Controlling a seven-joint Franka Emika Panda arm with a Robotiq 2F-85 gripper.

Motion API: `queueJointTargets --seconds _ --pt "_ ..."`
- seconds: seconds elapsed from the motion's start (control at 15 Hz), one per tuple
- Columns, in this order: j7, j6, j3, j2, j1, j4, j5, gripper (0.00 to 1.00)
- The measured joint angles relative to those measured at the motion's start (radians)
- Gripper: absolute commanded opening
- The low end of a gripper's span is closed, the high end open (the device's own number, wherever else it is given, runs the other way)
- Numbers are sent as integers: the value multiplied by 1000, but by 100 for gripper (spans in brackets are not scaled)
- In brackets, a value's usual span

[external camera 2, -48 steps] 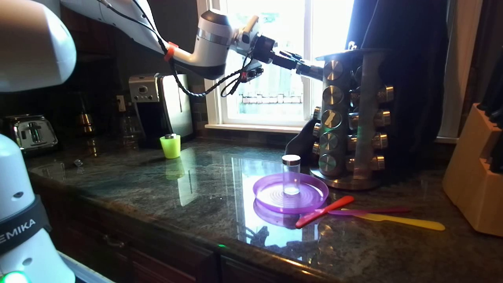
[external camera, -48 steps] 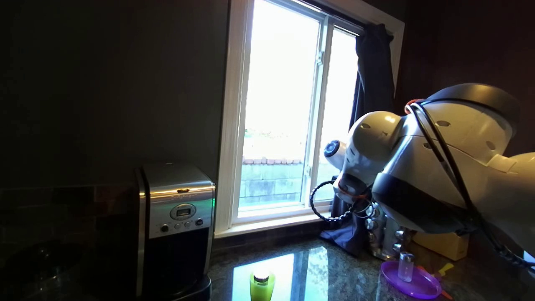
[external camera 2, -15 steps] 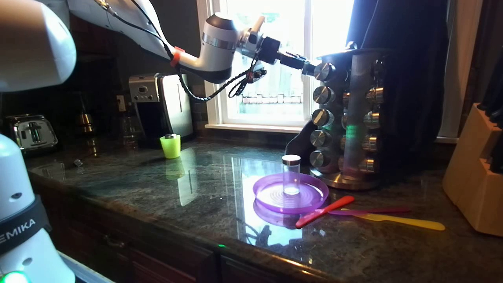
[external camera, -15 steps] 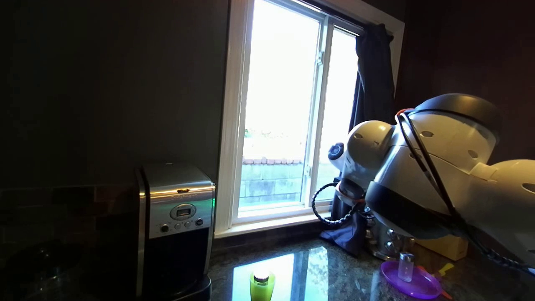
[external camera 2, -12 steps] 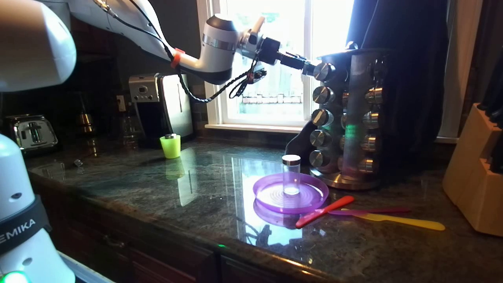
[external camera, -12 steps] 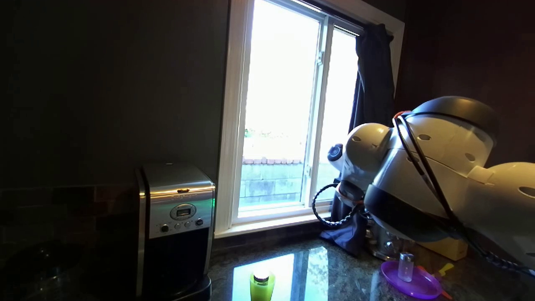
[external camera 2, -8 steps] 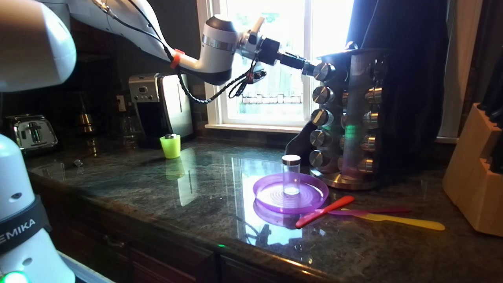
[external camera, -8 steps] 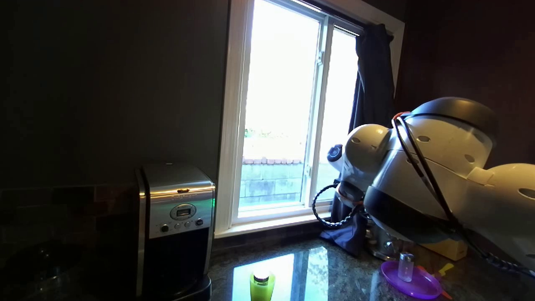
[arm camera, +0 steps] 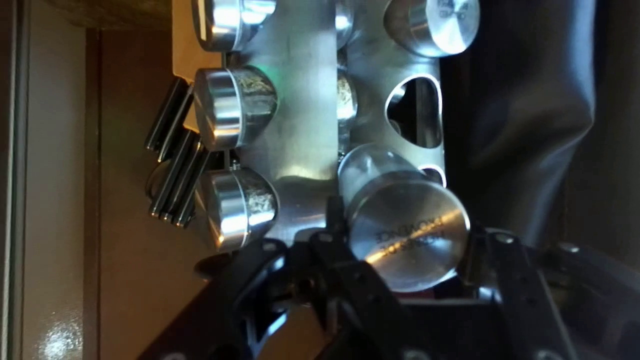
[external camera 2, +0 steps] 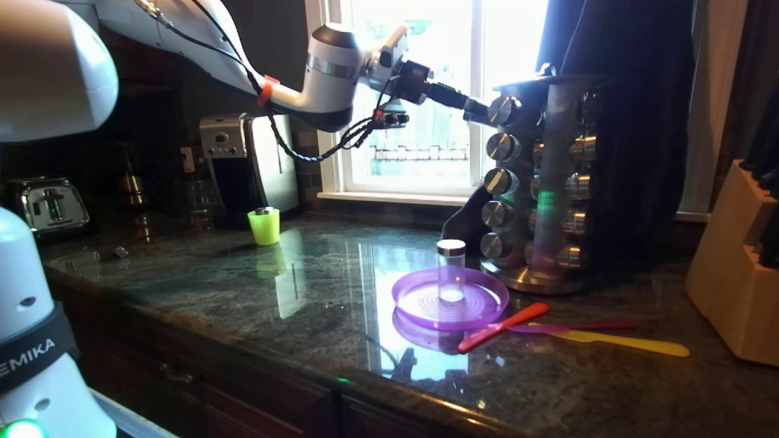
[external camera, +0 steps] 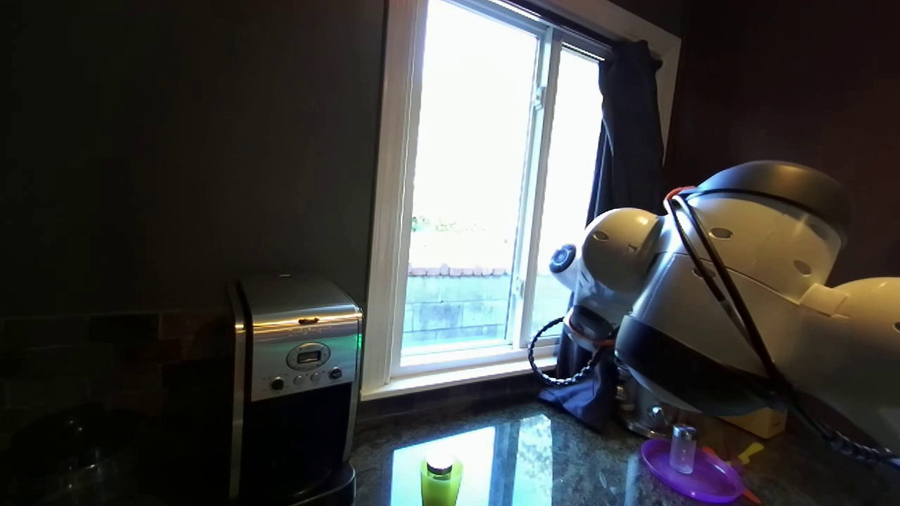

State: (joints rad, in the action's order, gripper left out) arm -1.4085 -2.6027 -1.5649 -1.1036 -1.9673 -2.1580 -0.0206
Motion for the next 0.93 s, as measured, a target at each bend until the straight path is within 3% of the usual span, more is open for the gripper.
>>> queueJointTargets --seconds 0.93 --pt "74 115 30 4 79 -40 0 24"
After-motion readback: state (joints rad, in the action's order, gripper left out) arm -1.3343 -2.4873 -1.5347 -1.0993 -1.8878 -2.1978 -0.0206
